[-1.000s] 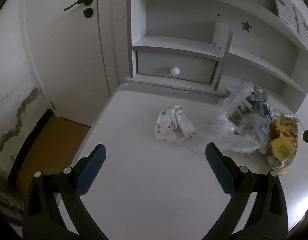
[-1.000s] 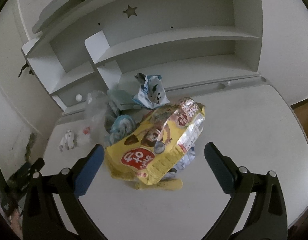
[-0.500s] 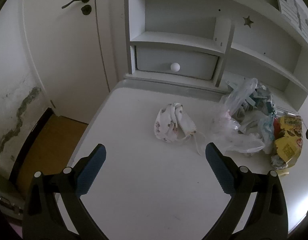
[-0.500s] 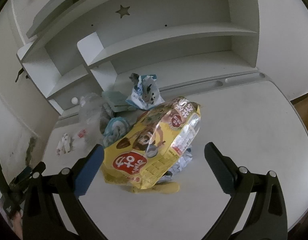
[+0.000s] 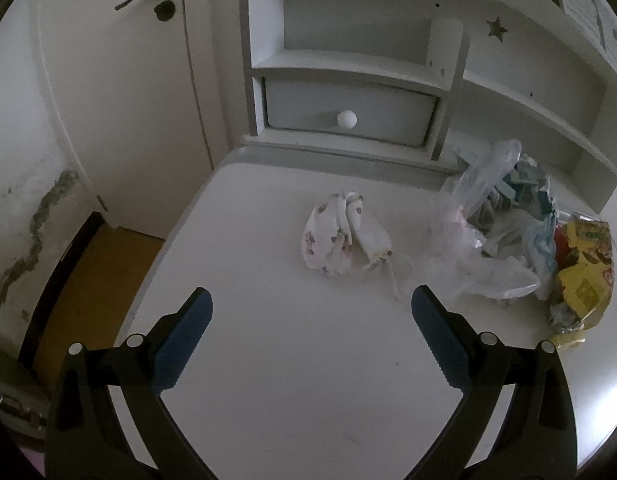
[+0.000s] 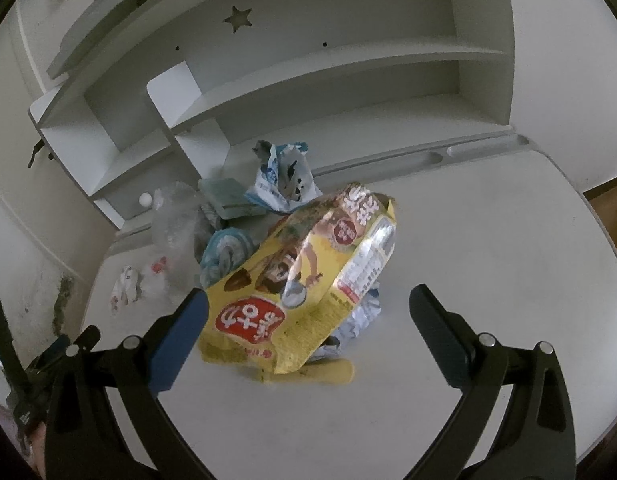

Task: Collect trash
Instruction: 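Move both grippers toward the trash on the desk, then grasp the white tissue with the left gripper while the right grasps the yellow snack bag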

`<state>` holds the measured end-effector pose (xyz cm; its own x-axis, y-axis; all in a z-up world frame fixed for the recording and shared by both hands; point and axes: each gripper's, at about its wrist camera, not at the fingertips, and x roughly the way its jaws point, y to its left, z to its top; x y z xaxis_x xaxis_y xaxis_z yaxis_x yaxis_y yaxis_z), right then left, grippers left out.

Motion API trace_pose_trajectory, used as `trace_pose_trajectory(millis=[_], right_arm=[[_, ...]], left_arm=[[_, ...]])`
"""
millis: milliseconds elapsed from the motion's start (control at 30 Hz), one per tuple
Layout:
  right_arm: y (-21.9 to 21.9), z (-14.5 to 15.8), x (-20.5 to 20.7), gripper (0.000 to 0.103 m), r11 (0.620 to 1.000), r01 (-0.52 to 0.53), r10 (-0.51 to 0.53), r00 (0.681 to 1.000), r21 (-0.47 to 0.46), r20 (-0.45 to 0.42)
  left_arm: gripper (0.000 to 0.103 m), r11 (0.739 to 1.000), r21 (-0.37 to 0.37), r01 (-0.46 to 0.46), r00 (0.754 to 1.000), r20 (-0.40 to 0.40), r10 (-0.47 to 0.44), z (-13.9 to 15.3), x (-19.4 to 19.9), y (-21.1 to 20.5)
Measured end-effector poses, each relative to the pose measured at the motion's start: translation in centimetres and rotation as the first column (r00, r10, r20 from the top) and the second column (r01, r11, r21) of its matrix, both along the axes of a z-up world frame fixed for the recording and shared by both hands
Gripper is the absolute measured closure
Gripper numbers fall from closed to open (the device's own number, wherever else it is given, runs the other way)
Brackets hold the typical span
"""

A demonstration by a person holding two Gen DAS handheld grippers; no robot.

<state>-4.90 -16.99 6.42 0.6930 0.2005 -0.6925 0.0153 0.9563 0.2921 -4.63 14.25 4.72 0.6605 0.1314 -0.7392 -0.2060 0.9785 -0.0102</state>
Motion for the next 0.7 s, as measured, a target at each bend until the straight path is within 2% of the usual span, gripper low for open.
trace_pose_trajectory(millis=[233, 433, 600, 667, 700], right_arm=[[-1.1, -1.1, 1.1, 0.006, 0.999, 0.031, -0.03, 0.999, 0.044, -0.035], [-1.1, -1.3, 3.1, 0.006, 0.994, 0.072, -0.066, 0.995, 0.081, -0.077], [1.1, -2.3, 4.9, 0.006, 0.999, 0.044, -0.044, 0.994, -0.009, -0.101], [0.9, -2.8, 5.2, 0.009, 0.999, 0.033, -0.032, 0.994, 0.003, -0.104], [0.5, -3.0, 5.1, 0.015, 0.999, 0.029, -0.027, 0.995, 0.025, -0.092]], left_arm=[[0.006, 0.999, -0.017, 0.038, 0.999, -0.021, -0.039, -0.8, 1.0, -0.5], [0.006, 0.998, -0.017, 0.056, 0.997, -0.05, -0.057, -1.7, 4.3, -0.4], [0.006, 0.997, -0.022, 0.07, 0.993, -0.092, -0.071, -2.7, 7.3, -0.4], [0.006, 0.995, -0.027, 0.091, 0.992, -0.091, -0.093, -2.8, 8.1, -0.6], [0.007, 0.995, -0.03, 0.099, 0.991, -0.09, -0.101, -2.9, 8.3, -0.6]])
